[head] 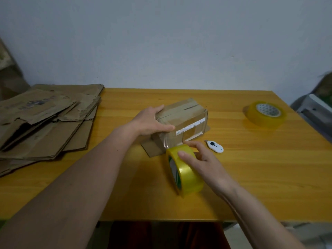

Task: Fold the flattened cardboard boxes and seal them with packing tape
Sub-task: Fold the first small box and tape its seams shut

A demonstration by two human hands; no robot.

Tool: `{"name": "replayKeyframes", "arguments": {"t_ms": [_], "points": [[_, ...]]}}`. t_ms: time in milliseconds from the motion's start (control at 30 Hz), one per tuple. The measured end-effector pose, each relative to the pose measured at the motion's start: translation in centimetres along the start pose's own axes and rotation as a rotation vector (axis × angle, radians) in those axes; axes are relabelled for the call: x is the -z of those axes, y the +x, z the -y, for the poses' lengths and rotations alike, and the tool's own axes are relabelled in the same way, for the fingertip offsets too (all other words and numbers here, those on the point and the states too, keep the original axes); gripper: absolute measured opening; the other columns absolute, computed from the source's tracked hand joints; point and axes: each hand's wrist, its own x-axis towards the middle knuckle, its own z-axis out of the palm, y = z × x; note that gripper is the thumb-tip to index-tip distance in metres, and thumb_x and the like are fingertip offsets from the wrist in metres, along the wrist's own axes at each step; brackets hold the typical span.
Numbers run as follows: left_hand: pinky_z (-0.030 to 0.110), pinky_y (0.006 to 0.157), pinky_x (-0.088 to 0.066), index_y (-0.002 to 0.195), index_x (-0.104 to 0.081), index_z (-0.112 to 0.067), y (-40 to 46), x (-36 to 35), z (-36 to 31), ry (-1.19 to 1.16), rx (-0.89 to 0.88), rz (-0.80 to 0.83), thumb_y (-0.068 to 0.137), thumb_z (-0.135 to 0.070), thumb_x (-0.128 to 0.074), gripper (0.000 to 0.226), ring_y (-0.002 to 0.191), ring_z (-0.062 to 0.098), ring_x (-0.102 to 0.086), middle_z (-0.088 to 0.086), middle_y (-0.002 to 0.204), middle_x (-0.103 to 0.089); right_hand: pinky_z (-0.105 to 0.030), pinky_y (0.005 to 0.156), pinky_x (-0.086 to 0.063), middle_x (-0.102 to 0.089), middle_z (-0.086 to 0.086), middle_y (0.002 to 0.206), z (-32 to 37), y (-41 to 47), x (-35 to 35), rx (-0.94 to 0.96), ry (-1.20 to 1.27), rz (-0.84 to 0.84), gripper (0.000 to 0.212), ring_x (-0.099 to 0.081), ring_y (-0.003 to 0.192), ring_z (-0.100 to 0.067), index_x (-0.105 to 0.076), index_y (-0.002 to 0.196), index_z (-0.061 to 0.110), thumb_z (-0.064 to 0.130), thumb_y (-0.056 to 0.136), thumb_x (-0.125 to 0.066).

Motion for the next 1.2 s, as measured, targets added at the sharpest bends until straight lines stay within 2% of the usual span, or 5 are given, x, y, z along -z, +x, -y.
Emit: {"name": "replayKeyframes", "arguments": {"t_ms": [233,500,867,1033,1200], "points": [[0.034,0.115,-0.025,0.153,-0.021,-0.023,0.6,-1.1,-1.1,0.181,-0.025,0.073,0.061,-0.056,-0.083,0.115,0.136,0.017,-0.024,-0.001,0.14,-0.026,-0.03,0.064,-0.049,-0.066,-0.005,0.08,-0.7,1.0,2.7,0.042,-0.055,-0.036,0.033,-0.061,0.073,-0.017,-0.066,0.099,0.015,0.044,0.089,-0.054],[0.032,0.111,-0.031,0.153,-0.021,-0.029,0.7,-1.1,-1.5,0.215,-0.053,0.114,0.065,-0.047,-0.084,0.11,0.132,0.022,-0.035,0.004,0.14,-0.033,-0.037,0.1,-0.029,-0.047,-0.017,0.126,-7.2,7.1,6.6,-0.208,-0.852,-0.487,0.04,-0.038,0.118,-0.033,-0.058,0.126,0.009,0.037,0.097,-0.049],[0.032,0.113,-0.029,0.151,-0.017,-0.034,1.0,-1.0,-1.1,0.085,-0.163,0.14,0.061,-0.034,-0.09,0.116,0.14,0.018,-0.029,-0.002,0.155,-0.027,-0.021,0.057,-0.044,-0.065,0.002,0.081,-3.5,2.9,7.5,0.125,-0.201,-0.343,0.017,-0.058,0.07,-0.012,-0.062,0.084,0.02,0.014,0.078,-0.076],[0.043,0.116,-0.026,0.151,-0.016,-0.037,-0.8,-2.2,-1.3,0.093,-0.226,-0.143,0.051,-0.041,-0.093,0.126,0.144,0.021,-0.019,-0.004,0.157,-0.023,-0.011,0.065,-0.044,-0.066,0.015,0.081,1.4,3.2,4.6,0.447,-0.189,-0.311,0.019,-0.059,0.073,0.003,-0.067,0.085,0.025,0.009,0.078,-0.076],[0.039,0.106,-0.041,0.149,-0.024,-0.027,-4.3,-4.6,-0.4,-0.49,0.181,-0.381,0.059,-0.026,-0.092,0.113,0.13,0.021,-0.042,0.004,0.141,-0.039,-0.012,0.074,-0.047,-0.064,0.008,0.097,2.4,4.7,2.2,0.473,-0.281,-0.182,0.02,-0.059,0.088,-0.002,-0.062,0.099,0.024,0.006,0.091,-0.06]]}}
